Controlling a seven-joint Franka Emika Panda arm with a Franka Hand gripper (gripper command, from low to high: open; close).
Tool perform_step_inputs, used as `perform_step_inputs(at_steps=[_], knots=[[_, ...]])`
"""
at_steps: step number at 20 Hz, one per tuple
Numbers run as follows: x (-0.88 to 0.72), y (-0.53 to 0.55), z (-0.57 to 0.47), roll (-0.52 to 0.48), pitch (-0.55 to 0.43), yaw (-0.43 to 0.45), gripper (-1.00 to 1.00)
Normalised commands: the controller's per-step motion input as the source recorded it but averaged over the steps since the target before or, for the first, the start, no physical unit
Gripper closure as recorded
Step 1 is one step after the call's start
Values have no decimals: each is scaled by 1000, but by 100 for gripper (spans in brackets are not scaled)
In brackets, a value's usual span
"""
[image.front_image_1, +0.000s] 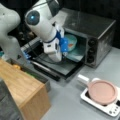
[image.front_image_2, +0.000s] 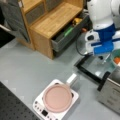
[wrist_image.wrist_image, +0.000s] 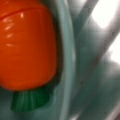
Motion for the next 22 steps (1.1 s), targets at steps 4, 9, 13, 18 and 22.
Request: perform_step_inputs(at_steps=[4, 9, 13, 18, 22], knots=[[32, 39, -90, 45, -92, -13, 100], [6, 3, -77, 49, -93, -6, 100], [-16, -35, -81, 63, -106, 11, 100], [-26, -88, -113, 58, -111, 21, 100], [-24, -103, -118, 60, -110, 26, 100]])
